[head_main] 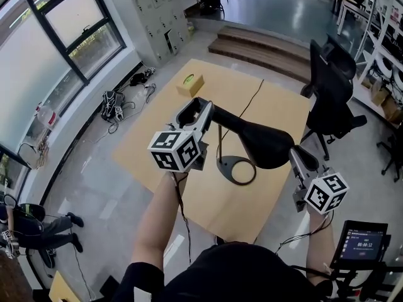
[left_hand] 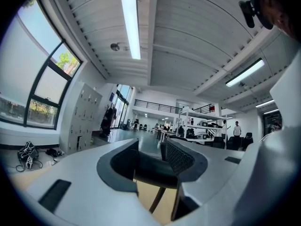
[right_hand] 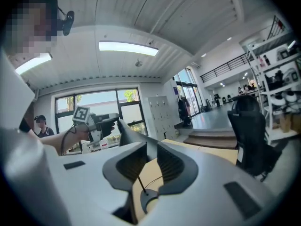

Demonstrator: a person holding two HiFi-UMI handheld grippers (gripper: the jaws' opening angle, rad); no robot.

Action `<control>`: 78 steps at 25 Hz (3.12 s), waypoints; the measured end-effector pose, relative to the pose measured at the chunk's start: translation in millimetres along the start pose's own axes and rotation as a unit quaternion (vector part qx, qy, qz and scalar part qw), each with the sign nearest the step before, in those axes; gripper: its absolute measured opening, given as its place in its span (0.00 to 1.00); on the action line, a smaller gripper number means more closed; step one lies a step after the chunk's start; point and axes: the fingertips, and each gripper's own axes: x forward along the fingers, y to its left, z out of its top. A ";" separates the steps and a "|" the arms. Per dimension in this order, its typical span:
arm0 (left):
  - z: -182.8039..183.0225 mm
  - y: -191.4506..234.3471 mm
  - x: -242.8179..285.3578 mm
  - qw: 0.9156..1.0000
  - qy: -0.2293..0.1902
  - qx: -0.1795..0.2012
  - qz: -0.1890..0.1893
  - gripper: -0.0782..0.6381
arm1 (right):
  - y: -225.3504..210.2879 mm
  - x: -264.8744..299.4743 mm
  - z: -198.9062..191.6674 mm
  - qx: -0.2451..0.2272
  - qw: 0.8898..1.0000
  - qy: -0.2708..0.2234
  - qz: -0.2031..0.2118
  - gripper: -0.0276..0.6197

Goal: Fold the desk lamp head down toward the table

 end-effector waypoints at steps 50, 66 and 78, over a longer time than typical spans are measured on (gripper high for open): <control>12.6 -3.4 9.3 0.999 0.018 0.041 -0.014 0.37 | -11.7 43.3 -87.6 0.090 0.993 0.060 0.045 0.12; 21.3 -12.8 2.5 0.999 -0.005 0.037 -0.027 0.37 | -5.1 56.5 -107.8 0.114 0.989 0.069 0.057 0.12; 23.2 -19.4 4.1 0.998 -0.010 0.042 -0.034 0.37 | -4.1 64.9 -118.2 0.127 0.987 0.070 0.064 0.12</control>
